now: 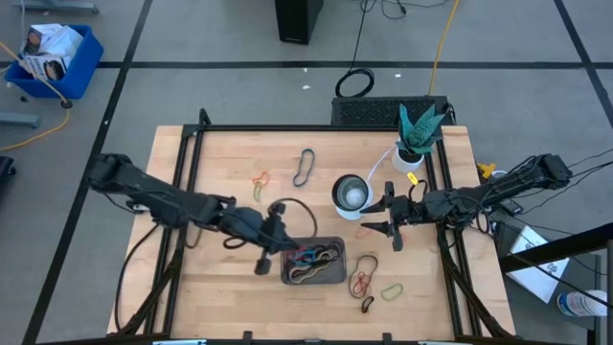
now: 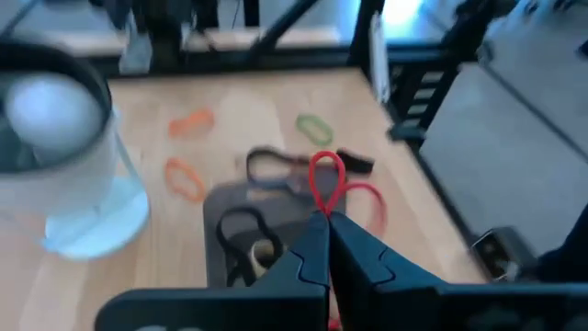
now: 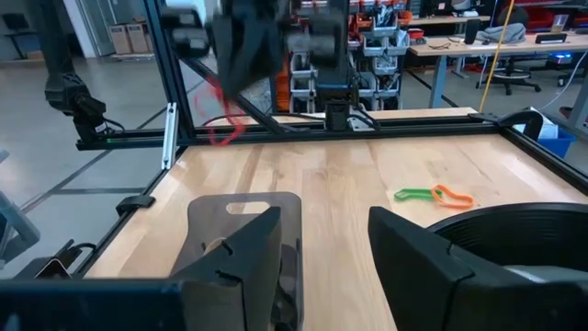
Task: Pick and place rubber bands into bin
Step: Put the left red rubber band into the black bin, then put the large black rubber band into the black bin
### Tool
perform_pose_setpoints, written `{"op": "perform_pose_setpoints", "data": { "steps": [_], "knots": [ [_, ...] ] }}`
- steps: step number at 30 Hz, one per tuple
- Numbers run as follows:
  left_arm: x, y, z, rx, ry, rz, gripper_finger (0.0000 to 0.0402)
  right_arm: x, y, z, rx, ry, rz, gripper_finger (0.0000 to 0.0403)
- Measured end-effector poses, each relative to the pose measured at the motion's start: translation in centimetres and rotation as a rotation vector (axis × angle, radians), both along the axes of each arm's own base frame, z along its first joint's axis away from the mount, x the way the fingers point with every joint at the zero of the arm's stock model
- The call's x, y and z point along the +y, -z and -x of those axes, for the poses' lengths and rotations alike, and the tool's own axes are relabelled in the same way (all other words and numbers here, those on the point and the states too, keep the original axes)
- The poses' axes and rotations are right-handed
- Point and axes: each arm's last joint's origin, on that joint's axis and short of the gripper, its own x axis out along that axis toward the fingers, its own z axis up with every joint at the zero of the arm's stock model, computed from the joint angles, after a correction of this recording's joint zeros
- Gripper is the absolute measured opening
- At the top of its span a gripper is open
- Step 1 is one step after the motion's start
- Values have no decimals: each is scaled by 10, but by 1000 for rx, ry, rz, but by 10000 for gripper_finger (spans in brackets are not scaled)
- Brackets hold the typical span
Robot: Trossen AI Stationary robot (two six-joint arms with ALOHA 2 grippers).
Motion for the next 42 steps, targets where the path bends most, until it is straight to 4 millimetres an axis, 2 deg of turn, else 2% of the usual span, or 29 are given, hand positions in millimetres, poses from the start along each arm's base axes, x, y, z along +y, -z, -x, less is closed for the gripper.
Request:
{"op": "perform_pose_setpoints", "data": {
  "steps": [9, 13, 16, 20, 31, 42],
  "knots": [
    [-9, 57, -31, 152, -48, 6, 3, 0, 0, 0, 4, 0, 1, 162],
    [-12, 80, -39, 232, -81, 29, 6, 0, 1, 0, 8, -1, 3, 160],
    [-13, 91, -41, 267, -93, 37, 7, 0, 1, 0, 11, -1, 4, 161],
    [-13, 96, -42, 291, -106, 47, 4, 0, 2, 0, 19, -2, 6, 162],
    [-13, 95, -43, 283, -126, 63, 40, 0, 2, 0, 18, -4, 6, 160],
    [-14, 90, -46, 227, -118, 89, 41, 0, 2, 0, 18, -4, 5, 160]
  ]
}}
